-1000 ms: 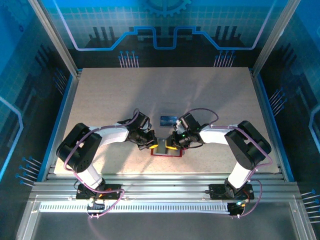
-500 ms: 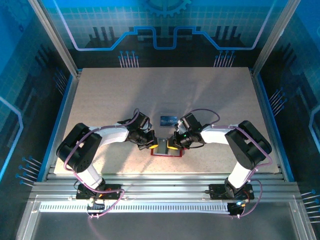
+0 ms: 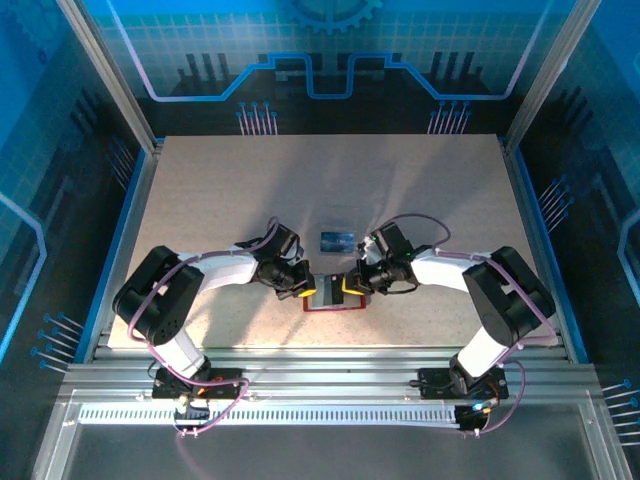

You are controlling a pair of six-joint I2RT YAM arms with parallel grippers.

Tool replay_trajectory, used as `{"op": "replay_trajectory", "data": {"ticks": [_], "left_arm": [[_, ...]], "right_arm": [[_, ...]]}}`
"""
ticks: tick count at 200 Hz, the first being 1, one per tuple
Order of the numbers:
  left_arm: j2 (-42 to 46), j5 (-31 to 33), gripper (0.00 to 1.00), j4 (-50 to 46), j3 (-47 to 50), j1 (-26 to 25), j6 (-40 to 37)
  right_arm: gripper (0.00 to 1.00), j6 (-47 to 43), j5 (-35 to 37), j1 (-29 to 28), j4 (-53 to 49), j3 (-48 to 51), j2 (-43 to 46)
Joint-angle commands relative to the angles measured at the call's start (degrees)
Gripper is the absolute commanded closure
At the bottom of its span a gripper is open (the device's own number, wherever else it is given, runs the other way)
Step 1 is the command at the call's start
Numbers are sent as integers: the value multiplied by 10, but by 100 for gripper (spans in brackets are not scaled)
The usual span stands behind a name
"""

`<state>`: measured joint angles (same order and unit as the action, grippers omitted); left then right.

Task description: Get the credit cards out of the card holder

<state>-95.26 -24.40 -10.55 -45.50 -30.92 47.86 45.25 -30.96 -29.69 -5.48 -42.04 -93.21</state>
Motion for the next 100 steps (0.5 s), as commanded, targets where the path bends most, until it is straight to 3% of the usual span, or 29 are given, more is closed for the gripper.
{"op": "replay_trajectory", "data": {"ticks": [1, 100], "left_arm": [[-7, 6, 100, -29, -10, -4, -9], [-9, 3, 100, -26, -10, -3, -10]], "right_arm": [[97, -33, -7, 15, -47, 5, 20], [97, -96, 9, 31, -140, -36, 27]]}}
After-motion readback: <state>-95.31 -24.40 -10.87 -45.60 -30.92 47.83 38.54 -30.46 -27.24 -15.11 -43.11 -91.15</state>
